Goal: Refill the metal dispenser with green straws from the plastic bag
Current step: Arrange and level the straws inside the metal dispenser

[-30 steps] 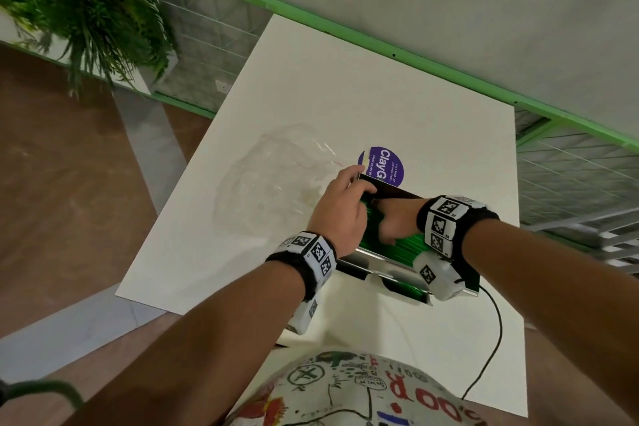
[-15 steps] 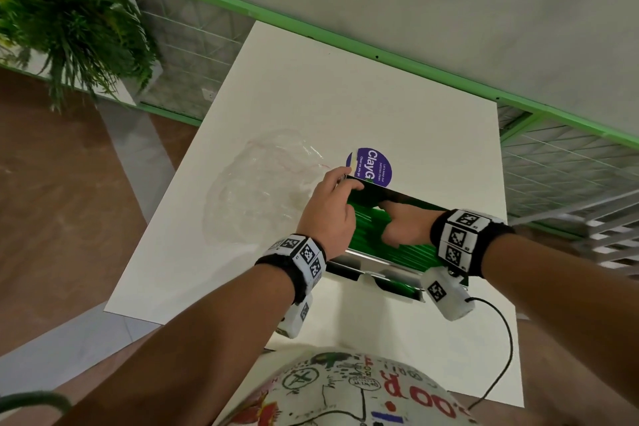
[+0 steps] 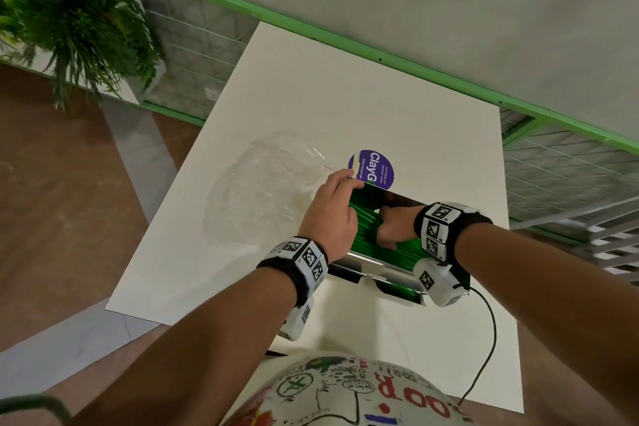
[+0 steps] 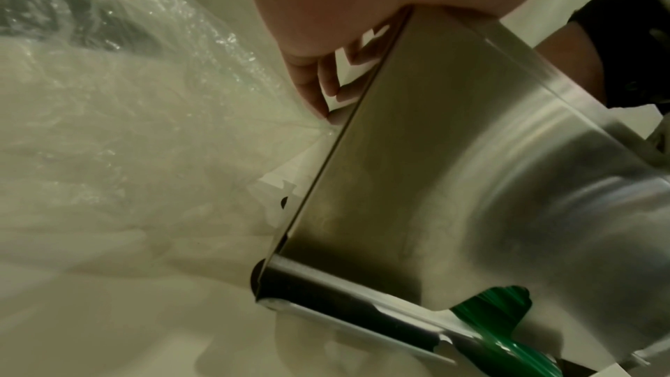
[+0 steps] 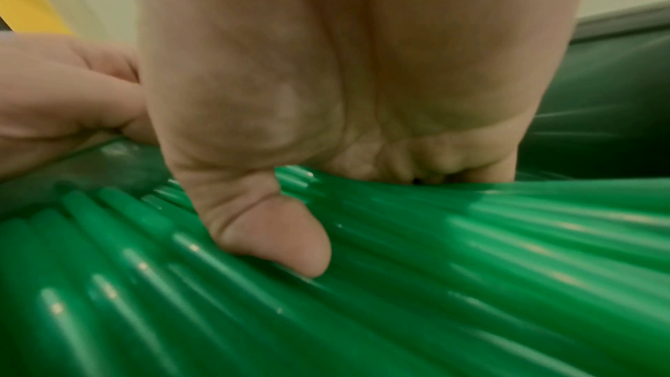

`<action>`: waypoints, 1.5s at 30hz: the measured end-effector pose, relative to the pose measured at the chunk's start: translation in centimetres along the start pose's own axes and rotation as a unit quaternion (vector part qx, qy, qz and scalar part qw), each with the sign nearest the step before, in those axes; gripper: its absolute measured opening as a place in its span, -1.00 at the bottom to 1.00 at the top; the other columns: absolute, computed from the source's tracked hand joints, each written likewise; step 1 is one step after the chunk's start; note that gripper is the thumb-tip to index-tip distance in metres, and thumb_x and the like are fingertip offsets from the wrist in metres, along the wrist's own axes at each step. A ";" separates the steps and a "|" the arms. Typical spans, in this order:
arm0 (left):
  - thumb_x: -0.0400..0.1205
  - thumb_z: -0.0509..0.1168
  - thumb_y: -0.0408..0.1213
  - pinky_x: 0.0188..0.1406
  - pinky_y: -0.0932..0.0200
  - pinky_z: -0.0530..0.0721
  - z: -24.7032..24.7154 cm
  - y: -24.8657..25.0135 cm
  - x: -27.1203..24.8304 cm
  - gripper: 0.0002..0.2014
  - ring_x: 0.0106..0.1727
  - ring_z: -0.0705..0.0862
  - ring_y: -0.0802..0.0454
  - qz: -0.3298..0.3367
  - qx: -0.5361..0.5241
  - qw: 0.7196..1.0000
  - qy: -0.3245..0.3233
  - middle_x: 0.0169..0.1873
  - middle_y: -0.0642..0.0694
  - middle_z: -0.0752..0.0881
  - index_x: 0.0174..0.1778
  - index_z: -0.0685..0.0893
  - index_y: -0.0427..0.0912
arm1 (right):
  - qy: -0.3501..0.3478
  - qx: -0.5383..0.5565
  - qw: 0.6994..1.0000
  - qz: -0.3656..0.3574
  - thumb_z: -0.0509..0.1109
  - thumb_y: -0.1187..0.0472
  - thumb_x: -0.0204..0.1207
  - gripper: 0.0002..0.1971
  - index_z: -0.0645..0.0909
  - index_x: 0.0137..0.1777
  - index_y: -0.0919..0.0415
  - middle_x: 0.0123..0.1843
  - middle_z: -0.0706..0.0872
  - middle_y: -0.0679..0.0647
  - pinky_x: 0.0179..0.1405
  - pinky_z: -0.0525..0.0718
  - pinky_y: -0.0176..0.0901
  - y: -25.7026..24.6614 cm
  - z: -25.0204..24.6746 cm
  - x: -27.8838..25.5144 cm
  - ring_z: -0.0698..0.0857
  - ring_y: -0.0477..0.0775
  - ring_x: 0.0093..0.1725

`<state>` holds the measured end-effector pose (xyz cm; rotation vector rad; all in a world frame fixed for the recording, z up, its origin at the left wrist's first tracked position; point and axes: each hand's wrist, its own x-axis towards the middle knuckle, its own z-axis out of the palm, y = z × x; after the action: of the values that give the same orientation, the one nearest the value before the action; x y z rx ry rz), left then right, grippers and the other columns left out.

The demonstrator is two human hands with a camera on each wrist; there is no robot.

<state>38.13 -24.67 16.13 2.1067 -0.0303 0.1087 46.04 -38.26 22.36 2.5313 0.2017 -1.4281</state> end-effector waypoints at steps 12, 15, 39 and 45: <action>0.66 0.18 -0.50 0.40 0.11 0.65 -0.1 0.0 0.1 -0.58 0.52 0.50 0.06 0.003 0.005 1.000 -0.003 0.58 0.04 0.39 0.41 0.59 -0.11 | -0.027 -0.039 0.999 -0.020 0.54 0.10 0.06 0.08 0.25 0.69 0.16 0.54 0.48 0.20 0.33 0.66 0.12 0.9 -0.7 0.5 0.52 0.20 0.45; 0.64 0.17 -0.50 0.42 0.14 0.62 -0.1 0.0 0.1 -0.57 0.50 0.51 0.06 0.005 0.003 1.000 0.000 0.58 0.05 0.39 0.41 0.59 -0.10 | -0.017 -0.062 0.997 -0.041 0.57 0.10 0.15 -0.02 0.32 0.64 0.17 0.42 0.59 0.17 0.26 0.72 0.09 0.7 -0.5 0.0 0.62 0.17 0.32; 0.82 0.02 -0.07 0.36 0.48 0.44 -4.9 2.0 4.4 -0.60 0.35 0.60 0.23 0.033 -0.084 0.995 0.049 0.31 -0.03 0.68 0.34 0.67 -0.18 | 0.178 0.058 0.971 -0.152 0.42 0.29 0.44 -0.59 0.58 0.31 0.18 0.04 0.78 0.18 0.02 0.78 0.06 3.9 0.9 -2.1 0.76 0.17 0.00; 0.83 0.05 -0.09 0.26 0.59 0.43 -6.4 3.0 5.6 -0.62 0.32 0.62 0.20 0.030 -0.087 0.994 0.051 0.26 -0.02 0.72 0.29 0.71 -0.17 | 0.195 0.089 0.964 -0.156 0.27 0.39 0.51 -0.45 0.41 0.53 0.12 0.18 0.72 0.27 0.08 0.75 0.09 4.1 1.7 -2.1 0.73 0.27 0.10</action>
<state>43.13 -20.57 22.50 1.9239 -0.0408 0.2421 44.48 -42.70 23.84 3.0209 0.5845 -1.0603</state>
